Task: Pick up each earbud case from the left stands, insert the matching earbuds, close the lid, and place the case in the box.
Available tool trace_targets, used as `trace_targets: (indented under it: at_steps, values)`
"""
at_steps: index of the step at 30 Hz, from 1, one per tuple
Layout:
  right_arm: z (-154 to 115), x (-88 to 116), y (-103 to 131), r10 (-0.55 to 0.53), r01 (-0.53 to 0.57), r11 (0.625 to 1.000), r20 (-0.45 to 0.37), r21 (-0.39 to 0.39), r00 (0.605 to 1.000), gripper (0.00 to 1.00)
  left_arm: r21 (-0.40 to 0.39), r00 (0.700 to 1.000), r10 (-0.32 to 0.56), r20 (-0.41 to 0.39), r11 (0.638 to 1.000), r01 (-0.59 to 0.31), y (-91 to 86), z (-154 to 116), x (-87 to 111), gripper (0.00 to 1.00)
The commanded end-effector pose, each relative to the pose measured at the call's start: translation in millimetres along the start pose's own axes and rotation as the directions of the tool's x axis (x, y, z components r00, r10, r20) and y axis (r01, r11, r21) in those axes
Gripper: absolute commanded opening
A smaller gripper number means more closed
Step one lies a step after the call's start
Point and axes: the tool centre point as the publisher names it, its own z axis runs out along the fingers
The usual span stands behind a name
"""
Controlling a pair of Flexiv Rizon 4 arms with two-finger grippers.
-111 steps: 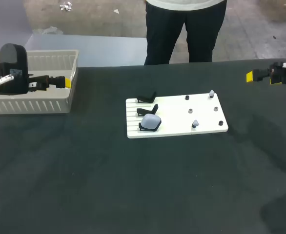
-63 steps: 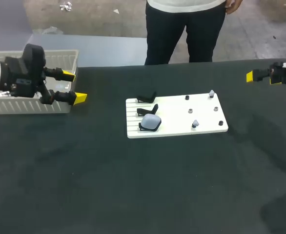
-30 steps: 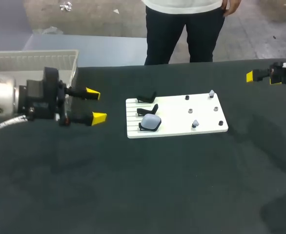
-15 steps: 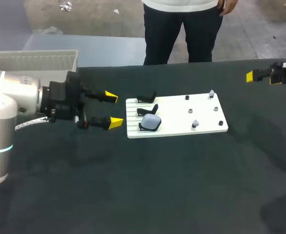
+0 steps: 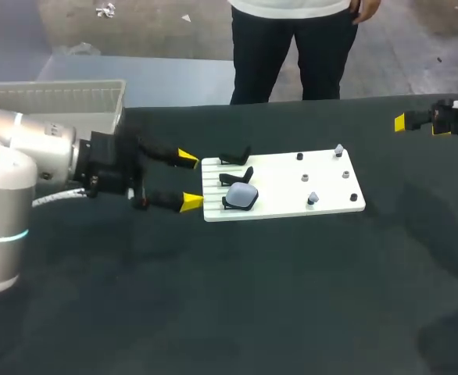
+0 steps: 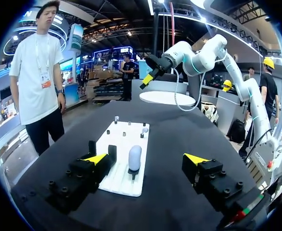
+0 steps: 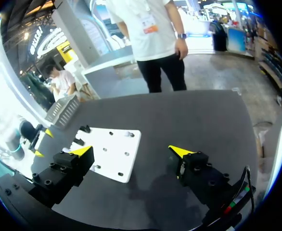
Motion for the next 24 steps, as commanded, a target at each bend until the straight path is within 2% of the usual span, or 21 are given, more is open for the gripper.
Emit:
trace_targets:
  at_steps: [1,16,24]
  values:
    - [1,0,-1,-0.001,0.001,1.0,0.0,-0.003,1.0,1.0,0.003,1.0,0.002,0.01,1.0,-0.002,10.4,22,7.0,1.0]
    - [1,0,-1,-0.001,0.001,1.0,0.0,-0.003,1.0,1.0,-0.06,1.0,0.015,0.001,0.998,-0.015,25.3,52,31.2,1.0]
    - [1,0,-1,-0.001,0.001,1.0,0.0,-0.003,1.0,1.0,-0.033,1.0,-0.004,-0.001,0.999,0.004,28.4,65,39.2,1.0]
